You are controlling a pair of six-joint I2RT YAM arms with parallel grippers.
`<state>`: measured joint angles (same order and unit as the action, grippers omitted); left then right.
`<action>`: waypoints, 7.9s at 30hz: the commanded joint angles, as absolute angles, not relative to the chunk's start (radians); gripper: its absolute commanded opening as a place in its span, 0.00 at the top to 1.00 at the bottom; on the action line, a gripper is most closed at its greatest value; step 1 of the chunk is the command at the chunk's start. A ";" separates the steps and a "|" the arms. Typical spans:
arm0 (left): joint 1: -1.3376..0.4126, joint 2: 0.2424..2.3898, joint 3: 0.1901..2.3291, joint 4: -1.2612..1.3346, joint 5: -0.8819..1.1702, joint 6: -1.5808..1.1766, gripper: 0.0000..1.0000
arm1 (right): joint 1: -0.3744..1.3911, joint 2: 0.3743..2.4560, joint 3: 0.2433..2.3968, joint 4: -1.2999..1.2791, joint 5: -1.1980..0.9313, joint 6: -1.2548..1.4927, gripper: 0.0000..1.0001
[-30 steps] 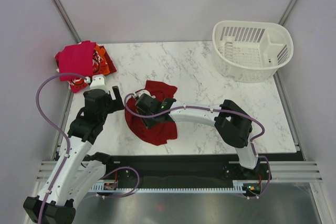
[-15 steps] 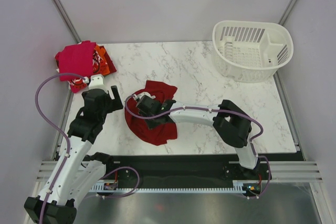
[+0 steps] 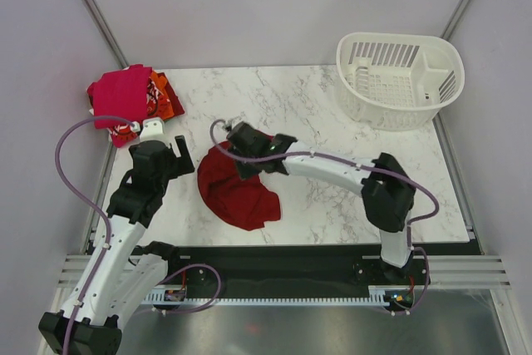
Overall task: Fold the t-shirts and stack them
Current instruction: Flatten the tshirt out
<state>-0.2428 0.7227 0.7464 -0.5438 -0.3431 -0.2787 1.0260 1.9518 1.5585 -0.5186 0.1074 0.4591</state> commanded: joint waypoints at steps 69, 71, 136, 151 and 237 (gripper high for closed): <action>-1.223 1.795 1.150 -0.270 -0.225 -0.583 0.85 | -0.121 1.121 1.216 -0.615 -0.057 0.528 1.00; -1.223 1.796 1.163 -0.271 -0.230 -0.566 0.98 | -0.120 1.117 1.212 -0.617 -0.058 0.525 1.00; -1.433 1.838 1.292 -0.680 -0.209 -0.471 0.30 | -0.120 1.114 1.328 -0.667 -0.020 0.474 1.00; -1.437 1.953 1.281 -0.676 -0.293 -0.466 0.57 | -0.120 1.121 1.307 -0.650 -0.029 0.477 1.00; -1.470 1.649 1.267 -0.809 -0.330 -0.492 0.56 | -0.118 1.100 1.302 -0.654 -0.078 0.483 1.00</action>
<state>-1.4704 1.5833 1.3022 -0.9005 -0.3794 -0.4892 -0.1200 1.1118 1.2854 -0.6697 -0.0746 0.4896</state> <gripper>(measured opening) 0.423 0.010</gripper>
